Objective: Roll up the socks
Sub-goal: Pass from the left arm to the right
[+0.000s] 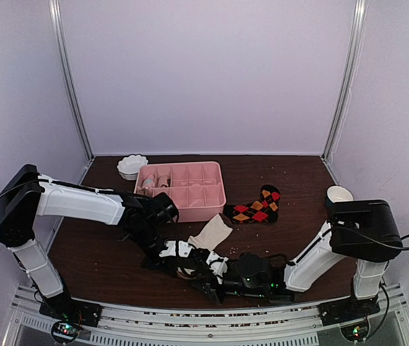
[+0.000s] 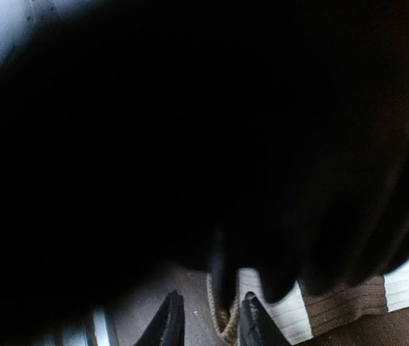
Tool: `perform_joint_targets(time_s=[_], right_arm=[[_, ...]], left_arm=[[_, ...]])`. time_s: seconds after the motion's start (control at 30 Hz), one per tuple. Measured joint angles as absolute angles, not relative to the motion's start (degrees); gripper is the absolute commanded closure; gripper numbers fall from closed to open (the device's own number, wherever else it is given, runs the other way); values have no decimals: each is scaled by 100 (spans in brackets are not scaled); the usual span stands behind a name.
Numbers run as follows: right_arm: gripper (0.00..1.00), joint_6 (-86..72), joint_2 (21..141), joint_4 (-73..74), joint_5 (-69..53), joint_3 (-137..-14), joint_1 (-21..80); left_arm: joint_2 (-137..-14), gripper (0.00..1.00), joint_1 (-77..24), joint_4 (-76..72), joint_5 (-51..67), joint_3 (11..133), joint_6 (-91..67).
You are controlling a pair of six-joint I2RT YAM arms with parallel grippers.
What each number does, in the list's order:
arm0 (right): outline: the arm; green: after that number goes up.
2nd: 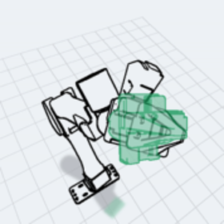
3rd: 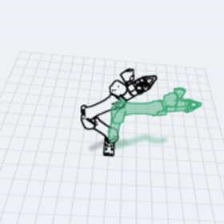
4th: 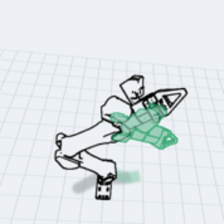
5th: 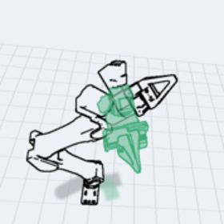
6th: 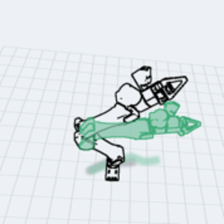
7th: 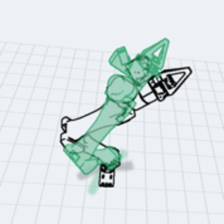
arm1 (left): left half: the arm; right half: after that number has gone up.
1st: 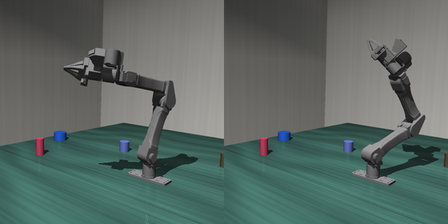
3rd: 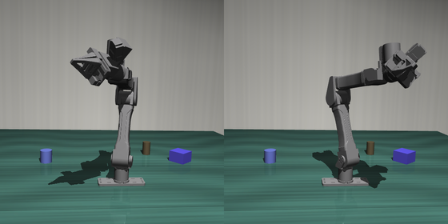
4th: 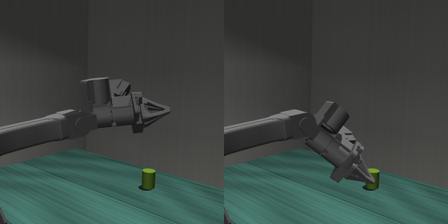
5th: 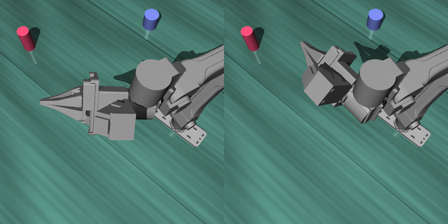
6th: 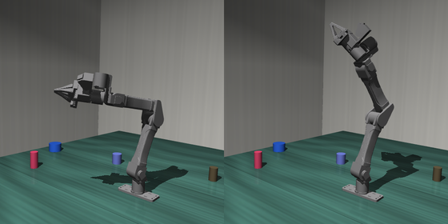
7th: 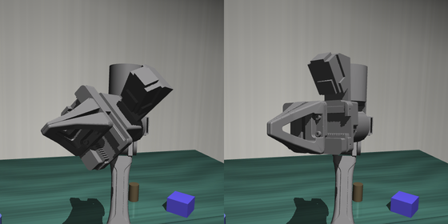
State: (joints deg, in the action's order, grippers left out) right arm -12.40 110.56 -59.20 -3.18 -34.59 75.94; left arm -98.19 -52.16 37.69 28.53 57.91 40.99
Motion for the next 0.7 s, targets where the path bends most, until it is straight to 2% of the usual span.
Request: perform_joint_targets(time_s=[0.23, 0.33, 0.47, 0.5, 0.7], right_arm=[[100, -1389, 11142, -6141, -270, -3459, 7581], [100, -1509, 11194, -6239, -252, -3459, 7572], [100, -1754, 11233, -6353, -261, -3380, 7500], [100, -1844, 11233, -6447, -268, -3295, 7463], [100, -2412, 11218, -6563, -429, -2620, 7253]], left_arm=[[-9802, 100, -5216, 3780, 2860, 5791, 4095], [-9802, 83, -5216, 3782, 2862, 5791, 4095], [-9797, 53, -5216, 3820, 2904, 5808, 4093], [-9791, 49, -5216, 3824, 2926, 5817, 4069], [-9677, 47, -5146, 3870, 2985, 5937, 4066]])
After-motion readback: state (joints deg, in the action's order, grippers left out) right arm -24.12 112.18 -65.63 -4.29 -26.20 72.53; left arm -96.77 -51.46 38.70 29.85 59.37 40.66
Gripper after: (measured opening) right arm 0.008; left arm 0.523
